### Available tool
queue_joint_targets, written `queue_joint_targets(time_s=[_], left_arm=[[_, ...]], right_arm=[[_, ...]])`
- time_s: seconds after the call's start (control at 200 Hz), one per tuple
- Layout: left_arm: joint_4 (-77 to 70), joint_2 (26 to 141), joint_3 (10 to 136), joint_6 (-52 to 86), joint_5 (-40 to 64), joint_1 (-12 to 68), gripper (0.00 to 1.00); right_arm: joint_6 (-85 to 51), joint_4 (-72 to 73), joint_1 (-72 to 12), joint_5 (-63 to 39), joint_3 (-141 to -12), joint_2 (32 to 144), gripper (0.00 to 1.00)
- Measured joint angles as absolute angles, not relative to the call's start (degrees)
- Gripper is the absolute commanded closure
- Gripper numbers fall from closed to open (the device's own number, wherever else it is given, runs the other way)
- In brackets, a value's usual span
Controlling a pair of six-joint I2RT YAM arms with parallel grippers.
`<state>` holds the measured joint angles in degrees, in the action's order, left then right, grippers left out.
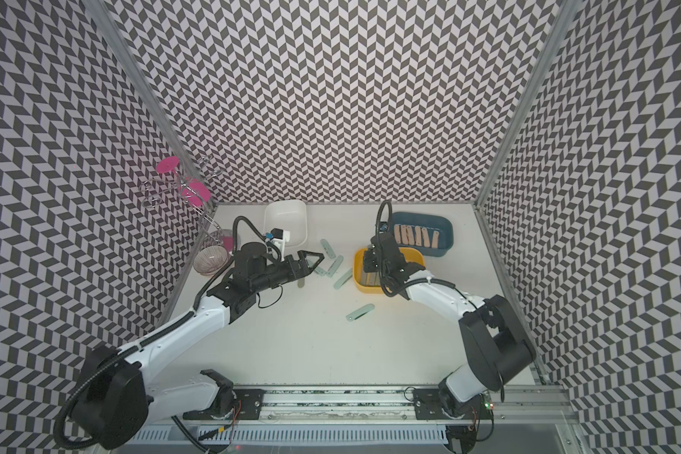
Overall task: Place the fruit knives into the storage box by color
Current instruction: Place the fruit knife in the storage box.
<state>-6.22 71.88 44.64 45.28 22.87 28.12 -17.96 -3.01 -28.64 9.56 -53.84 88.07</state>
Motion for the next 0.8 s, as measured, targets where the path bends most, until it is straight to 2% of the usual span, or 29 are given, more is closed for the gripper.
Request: queue_joint_targets(time_s=[0.25, 0.801], left_arm=[[-8.1, 77.3, 47.9, 45.1, 22.8, 30.8, 0.0], [-8.7, 78.1, 47.9, 44.8, 23.1, 31.1, 0.0]], right_arm=[[-15.1, -1.9, -21.6, 9.4, -50.7, 88.6, 0.83], [-12.8, 1.0, -20.5, 7.8, -52.4, 99.1, 0.83]])
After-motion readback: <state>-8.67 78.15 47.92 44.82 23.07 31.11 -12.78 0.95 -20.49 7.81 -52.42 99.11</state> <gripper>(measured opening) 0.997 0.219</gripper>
